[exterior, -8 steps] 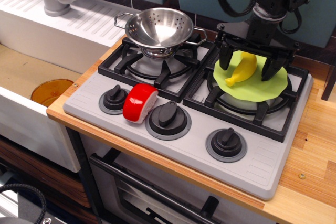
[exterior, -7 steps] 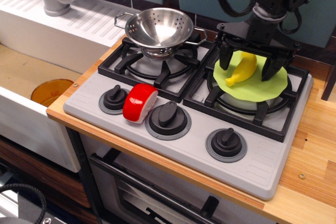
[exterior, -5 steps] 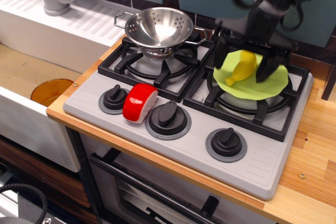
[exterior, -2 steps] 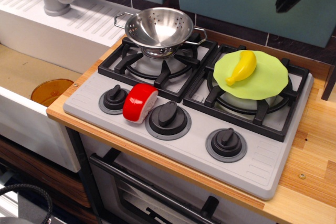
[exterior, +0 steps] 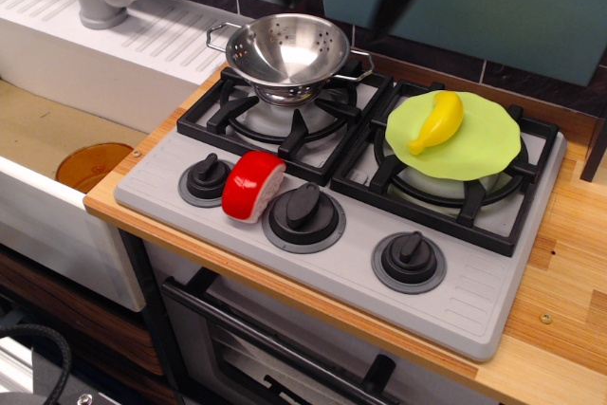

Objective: End effector transition from object to object

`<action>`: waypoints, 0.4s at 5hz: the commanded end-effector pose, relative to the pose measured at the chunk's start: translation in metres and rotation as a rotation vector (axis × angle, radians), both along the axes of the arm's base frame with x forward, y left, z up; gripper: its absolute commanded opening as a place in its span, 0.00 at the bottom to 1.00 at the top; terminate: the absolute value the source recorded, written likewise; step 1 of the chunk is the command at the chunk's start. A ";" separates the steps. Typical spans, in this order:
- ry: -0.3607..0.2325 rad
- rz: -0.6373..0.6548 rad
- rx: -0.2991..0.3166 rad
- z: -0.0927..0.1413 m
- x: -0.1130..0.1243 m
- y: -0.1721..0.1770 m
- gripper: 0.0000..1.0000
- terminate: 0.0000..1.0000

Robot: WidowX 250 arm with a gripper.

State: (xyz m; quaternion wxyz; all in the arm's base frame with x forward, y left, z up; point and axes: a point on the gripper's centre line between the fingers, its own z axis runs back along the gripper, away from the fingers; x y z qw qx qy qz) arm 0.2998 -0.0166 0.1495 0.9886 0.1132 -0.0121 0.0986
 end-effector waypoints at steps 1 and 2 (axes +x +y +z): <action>-0.140 -0.061 -0.050 -0.020 0.009 0.020 1.00 0.00; -0.174 -0.085 -0.058 -0.037 0.012 0.030 1.00 0.00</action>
